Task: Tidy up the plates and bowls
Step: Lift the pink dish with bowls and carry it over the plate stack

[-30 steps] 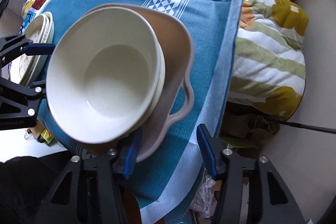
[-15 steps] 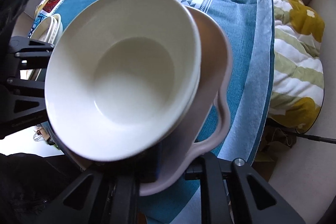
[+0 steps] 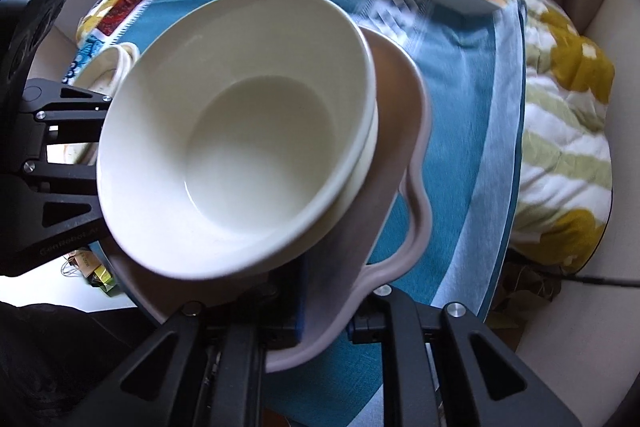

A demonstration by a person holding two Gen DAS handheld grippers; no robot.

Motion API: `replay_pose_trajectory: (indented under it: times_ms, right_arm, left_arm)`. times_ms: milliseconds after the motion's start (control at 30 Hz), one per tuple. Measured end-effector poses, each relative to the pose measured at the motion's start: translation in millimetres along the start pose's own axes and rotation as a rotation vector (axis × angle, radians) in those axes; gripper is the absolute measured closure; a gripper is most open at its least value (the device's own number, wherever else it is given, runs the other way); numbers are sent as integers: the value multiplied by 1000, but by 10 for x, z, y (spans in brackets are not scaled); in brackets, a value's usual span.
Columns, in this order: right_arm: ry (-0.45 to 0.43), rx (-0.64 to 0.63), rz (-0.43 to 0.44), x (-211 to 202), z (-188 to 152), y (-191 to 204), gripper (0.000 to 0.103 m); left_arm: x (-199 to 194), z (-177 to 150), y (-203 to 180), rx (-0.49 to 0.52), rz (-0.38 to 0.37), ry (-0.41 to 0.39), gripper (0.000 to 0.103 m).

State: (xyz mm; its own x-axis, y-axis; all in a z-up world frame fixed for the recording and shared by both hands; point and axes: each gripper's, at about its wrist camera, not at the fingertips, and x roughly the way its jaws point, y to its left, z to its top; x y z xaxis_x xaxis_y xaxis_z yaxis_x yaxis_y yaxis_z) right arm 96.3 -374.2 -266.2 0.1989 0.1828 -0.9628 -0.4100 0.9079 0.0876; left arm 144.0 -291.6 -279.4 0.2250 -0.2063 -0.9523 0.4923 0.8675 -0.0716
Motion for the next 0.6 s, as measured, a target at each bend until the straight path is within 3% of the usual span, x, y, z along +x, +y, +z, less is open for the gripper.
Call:
replay_pose_trajectory:
  times_ms: [333, 600]
  right_arm:
    - [-63, -128, 25, -479, 487, 643, 90]
    - [-57, -152, 71, -225, 705, 1438, 90]
  left_arm:
    - [-863, -361, 670, -113, 71, -62, 93]
    - [-967, -940, 1457, -166, 77, -21, 93]
